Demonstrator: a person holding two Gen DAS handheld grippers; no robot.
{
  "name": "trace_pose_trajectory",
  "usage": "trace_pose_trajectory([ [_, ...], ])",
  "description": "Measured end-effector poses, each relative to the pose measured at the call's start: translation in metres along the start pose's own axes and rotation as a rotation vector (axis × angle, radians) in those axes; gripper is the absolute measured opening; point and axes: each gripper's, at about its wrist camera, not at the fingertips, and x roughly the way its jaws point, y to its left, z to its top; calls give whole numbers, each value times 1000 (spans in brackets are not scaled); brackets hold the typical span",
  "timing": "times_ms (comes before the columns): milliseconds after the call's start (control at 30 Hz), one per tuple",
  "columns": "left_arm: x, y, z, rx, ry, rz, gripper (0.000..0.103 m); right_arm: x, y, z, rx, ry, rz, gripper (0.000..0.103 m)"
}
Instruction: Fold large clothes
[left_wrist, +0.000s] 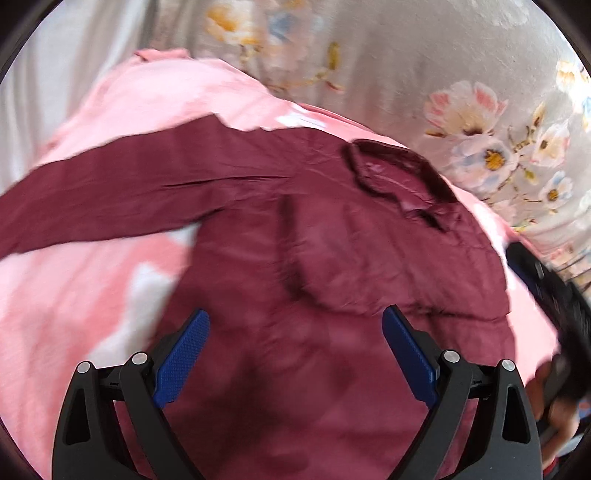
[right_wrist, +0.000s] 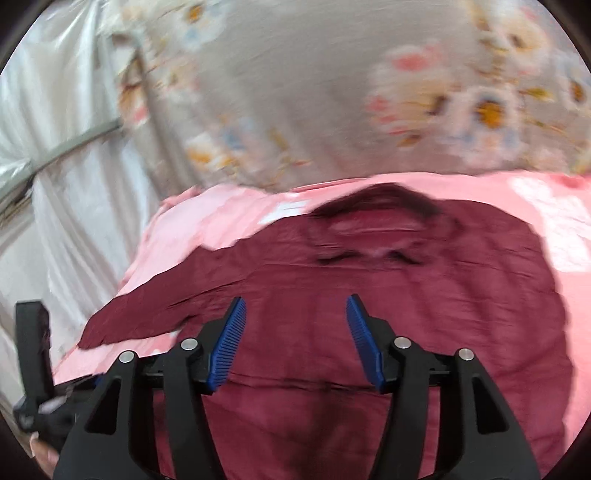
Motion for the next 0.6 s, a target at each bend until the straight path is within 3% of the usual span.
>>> trace_pose_trajectory([
  [67, 20, -7, 7, -23, 37, -24, 92, -9, -32, -4, 57, 2, -52, 55],
  [233, 58, -13, 18, -86, 97, -62, 90, -27, -141, -23, 336, 18, -135, 56],
  [333, 72, -13, 21, -110, 137, -74, 64, -24, -179, -30, 425, 35, -169, 56],
  [367, 74, -14, 22, -101, 139, -58, 45, -20, -189, -32, 450, 43, -169, 56],
  [400, 75, -15, 24, -90, 135, -42, 20, -15, -200, -34, 489, 54, -163, 56],
  [433, 76, -16, 26, -72, 124, -16, 10, -10, -209, -36, 523, 63, -152, 56],
  [467, 74, -16, 29, -63, 114, -4, 4, -5, -214, -38, 545, 68, -140, 56],
  [600, 57, -17, 45, -36, 42, 12, 2, 15, -232, -33, 623, 67, -113, 53],
])
